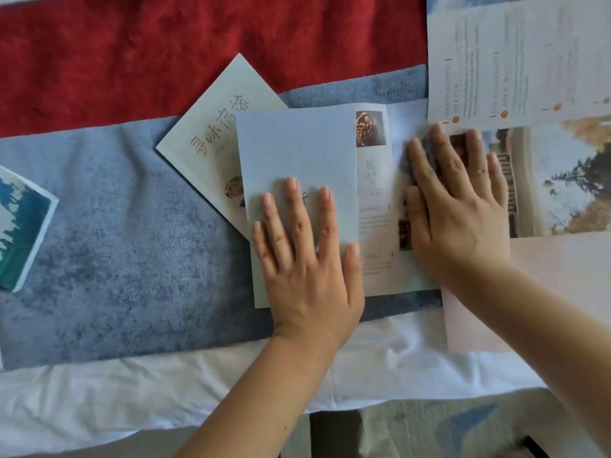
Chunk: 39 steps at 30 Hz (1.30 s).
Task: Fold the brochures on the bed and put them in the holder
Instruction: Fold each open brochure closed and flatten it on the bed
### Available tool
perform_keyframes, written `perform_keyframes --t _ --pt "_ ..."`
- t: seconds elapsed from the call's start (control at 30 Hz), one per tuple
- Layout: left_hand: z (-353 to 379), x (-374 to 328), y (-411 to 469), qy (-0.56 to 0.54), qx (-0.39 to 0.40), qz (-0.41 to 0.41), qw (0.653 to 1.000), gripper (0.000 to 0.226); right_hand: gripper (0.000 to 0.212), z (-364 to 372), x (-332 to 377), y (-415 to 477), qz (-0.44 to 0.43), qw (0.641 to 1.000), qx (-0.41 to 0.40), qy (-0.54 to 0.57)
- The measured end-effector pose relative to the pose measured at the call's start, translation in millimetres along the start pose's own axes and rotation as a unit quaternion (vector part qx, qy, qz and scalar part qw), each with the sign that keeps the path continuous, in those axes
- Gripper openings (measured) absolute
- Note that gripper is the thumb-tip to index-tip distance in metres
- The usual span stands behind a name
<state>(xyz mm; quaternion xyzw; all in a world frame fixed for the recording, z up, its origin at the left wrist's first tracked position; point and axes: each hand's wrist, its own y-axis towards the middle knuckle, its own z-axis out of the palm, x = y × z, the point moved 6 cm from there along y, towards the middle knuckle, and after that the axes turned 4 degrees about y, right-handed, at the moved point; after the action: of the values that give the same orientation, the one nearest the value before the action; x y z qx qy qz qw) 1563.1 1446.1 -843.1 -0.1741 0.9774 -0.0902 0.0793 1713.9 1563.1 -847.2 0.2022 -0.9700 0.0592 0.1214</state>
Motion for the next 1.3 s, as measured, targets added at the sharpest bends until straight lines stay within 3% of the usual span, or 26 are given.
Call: perform_keyframes --t 0.27,0.7,0.9,1.13,1.3 --pt "4 -36 -5 -0.008 0.023 0.069 0.997 0.068 0.049 -8 -13 7 -0.034 0.998 -0.006 0.049" --pt "30 -38 0 0.037 -0.019 0.074 0.996 0.068 0.051 0 -18 1 -0.049 0.998 -0.032 0.025" --pt "29 -27 0 0.030 -0.011 0.099 0.995 0.068 0.052 -5 -12 2 -0.036 0.999 -0.002 0.023" --pt "22 35 -20 0.045 0.006 0.074 0.996 0.068 0.057 1 24 2 0.016 0.998 0.059 0.014" --pt "15 117 -41 0.047 0.000 0.060 0.997 0.068 0.060 16 71 -4 -0.007 0.996 0.094 -0.011"
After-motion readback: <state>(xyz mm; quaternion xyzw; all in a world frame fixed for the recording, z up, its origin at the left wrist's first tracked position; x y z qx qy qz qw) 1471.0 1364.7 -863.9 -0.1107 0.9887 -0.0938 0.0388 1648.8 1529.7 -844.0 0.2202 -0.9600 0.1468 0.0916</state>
